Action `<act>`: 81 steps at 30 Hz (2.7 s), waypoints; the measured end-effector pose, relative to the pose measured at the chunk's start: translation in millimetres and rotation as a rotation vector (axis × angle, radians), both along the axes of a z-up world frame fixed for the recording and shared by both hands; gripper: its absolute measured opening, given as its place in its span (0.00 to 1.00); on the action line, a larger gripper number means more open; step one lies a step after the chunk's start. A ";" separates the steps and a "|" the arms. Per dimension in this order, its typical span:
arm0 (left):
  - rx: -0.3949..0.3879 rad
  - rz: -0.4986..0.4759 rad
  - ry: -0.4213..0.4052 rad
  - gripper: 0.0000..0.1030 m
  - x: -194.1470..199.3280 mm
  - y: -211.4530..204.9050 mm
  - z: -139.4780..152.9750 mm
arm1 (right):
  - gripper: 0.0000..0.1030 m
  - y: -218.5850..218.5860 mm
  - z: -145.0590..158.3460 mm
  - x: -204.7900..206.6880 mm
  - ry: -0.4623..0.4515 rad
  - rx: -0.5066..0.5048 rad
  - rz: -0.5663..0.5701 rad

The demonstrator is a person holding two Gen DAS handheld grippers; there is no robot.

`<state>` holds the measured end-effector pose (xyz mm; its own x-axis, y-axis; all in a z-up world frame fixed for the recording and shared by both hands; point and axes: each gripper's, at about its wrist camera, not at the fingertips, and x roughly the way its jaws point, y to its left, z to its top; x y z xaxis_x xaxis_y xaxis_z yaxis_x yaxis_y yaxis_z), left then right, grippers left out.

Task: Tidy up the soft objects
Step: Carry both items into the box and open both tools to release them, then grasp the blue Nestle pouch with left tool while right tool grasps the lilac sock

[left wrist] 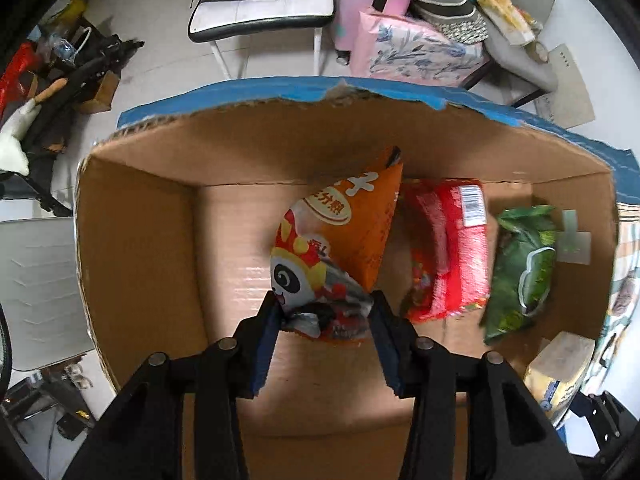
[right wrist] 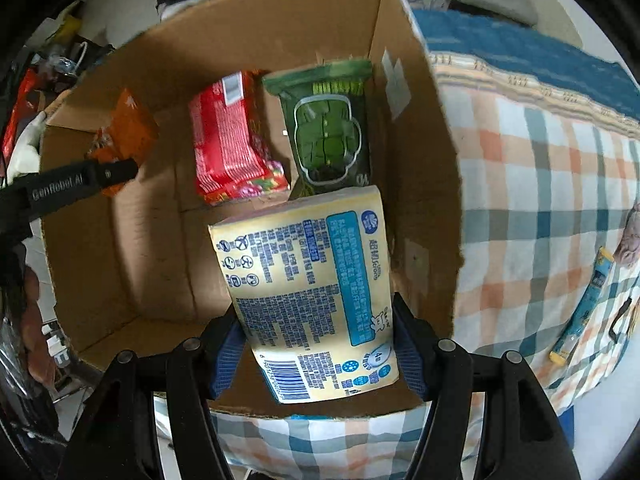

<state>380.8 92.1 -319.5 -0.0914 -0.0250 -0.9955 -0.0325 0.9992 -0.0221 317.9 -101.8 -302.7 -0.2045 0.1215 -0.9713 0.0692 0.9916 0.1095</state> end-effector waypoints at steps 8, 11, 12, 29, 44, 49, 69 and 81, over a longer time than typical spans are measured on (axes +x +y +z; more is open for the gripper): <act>-0.020 0.018 0.026 0.57 7.9 5.0 -0.3 | 0.78 -2.3 -1.7 0.6 0.009 -0.015 0.006; -0.023 0.022 0.008 0.67 5.6 7.3 8.6 | 0.85 -1.3 3.7 1.1 -0.004 -0.011 0.011; -0.020 0.025 -0.002 0.68 3.5 8.9 12.8 | 0.87 -0.4 6.4 1.2 -0.010 -0.015 0.016; -0.033 0.077 -0.255 0.97 -96.2 20.3 108.4 | 1.00 17.2 66.1 -31.0 -0.212 -0.048 0.113; 0.039 0.083 -0.397 0.97 -186.9 9.1 172.4 | 1.00 7.1 156.7 -103.5 -0.435 -0.038 0.131; 0.049 0.089 -0.423 0.97 -200.4 2.9 190.6 | 1.00 2.1 176.8 -118.1 -0.472 -0.017 0.137; -0.063 -0.060 -0.447 0.97 -196.8 -168.7 219.8 | 1.00 -193.9 191.8 -147.7 -0.481 0.025 -0.113; -0.163 -0.400 -0.106 0.89 -184.7 -435.5 69.1 | 1.00 -447.4 98.3 -193.7 -0.276 -0.126 -0.442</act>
